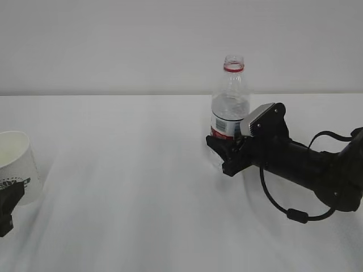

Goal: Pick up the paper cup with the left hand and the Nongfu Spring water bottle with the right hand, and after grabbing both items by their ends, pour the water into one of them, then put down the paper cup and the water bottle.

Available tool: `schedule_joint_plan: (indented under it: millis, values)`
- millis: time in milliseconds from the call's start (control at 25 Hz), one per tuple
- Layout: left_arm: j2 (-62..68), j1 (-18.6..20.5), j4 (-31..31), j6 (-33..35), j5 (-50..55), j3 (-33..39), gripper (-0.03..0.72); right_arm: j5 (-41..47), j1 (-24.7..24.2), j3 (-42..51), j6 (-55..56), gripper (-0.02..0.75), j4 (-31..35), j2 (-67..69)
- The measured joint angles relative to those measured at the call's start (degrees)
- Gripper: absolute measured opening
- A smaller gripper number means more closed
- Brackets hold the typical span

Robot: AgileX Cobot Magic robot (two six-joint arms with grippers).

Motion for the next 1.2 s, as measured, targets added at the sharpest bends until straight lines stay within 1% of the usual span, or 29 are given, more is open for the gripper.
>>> schedule_joint_plan:
  millis: [560, 920, 1040, 1200]
  values:
    - [0.0, 0.0, 0.1, 0.0, 0.0, 0.0, 0.504, 0.2, 0.0, 10.4, -0.1, 0.451, 2.5, -11.9]
    - [0.0, 0.0, 1.5, 0.0, 0.0, 0.0, 0.506, 0.2, 0.0, 17.1, -2.1, 0.451, 5.3, -16.0]
    - [0.0, 0.0, 1.1, 0.0, 0.0, 0.0, 0.533, 0.2, 0.0, 17.9, -2.7, 0.451, 5.6, -16.2]
    - [0.0, 0.0, -0.2, 0.0, 0.0, 0.0, 0.603, 0.3, 0.0, 18.0, -2.9, 0.451, 5.9, -16.2]
